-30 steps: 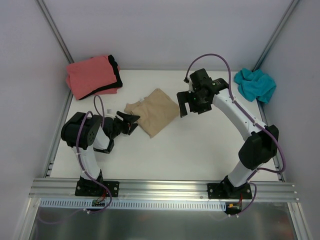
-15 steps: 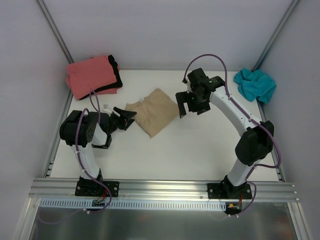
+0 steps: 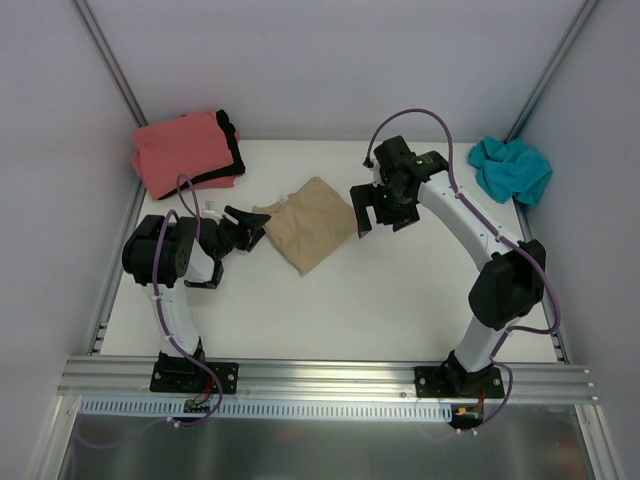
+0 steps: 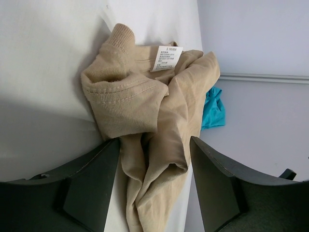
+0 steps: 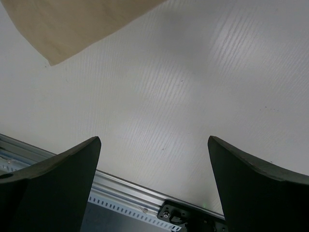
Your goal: Fold and stack the t-shirts
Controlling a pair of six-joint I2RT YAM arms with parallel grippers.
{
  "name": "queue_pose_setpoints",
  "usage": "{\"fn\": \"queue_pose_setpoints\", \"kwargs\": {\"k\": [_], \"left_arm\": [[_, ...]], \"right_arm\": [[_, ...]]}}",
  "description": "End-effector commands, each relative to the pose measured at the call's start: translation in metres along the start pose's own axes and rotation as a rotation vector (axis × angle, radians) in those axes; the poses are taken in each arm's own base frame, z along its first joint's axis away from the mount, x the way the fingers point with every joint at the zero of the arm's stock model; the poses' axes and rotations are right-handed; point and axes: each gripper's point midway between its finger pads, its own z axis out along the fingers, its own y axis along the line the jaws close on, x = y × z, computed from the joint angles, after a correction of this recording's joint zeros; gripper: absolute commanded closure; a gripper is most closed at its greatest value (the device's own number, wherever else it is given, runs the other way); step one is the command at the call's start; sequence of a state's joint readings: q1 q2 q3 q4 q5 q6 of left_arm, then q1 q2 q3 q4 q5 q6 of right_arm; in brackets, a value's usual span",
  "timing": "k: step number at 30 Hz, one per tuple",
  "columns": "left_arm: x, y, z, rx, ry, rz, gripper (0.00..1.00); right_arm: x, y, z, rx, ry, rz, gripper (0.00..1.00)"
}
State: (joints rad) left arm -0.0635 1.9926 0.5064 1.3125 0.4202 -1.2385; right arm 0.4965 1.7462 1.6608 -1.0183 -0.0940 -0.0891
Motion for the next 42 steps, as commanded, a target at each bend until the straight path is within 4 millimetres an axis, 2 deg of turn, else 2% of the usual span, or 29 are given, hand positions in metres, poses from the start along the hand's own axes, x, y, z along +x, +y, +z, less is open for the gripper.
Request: {"fn": "queue_pose_setpoints", "kwargs": {"k": [1, 6, 16, 30, 39, 42], "left_arm": [[-0.017, -0.036, 0.000, 0.178, -0.078, 0.115, 0.39], [-0.015, -0.031, 0.000, 0.169, -0.073, 0.107, 0.39], [-0.009, -0.045, -0.003, 0.198, -0.046, 0.124, 0.39], [0.015, -0.037, 0.004, 0.168, -0.002, 0.118, 0.39], [0.016, -0.026, 0.010, 0.133, 0.003, 0.111, 0.41], [0.015, -0.031, 0.012, 0.144, 0.010, 0.115, 0.42]], "right_arm": [[-0.002, 0.006, -0.009, -0.018, 0.002, 0.003, 0.01], [-0.002, 0.006, -0.008, -0.013, 0.007, 0.006, 0.01], [-0.006, 0.008, -0.007, -0.020, 0.010, 0.011, 0.01], [-0.003, 0.007, -0.007, -0.017, 0.015, 0.012, 0.00], [-0.002, 0.007, -0.007, -0.017, 0.019, 0.011, 0.01], [-0.003, 0.007, -0.007, -0.017, 0.017, 0.012, 0.00]]}}
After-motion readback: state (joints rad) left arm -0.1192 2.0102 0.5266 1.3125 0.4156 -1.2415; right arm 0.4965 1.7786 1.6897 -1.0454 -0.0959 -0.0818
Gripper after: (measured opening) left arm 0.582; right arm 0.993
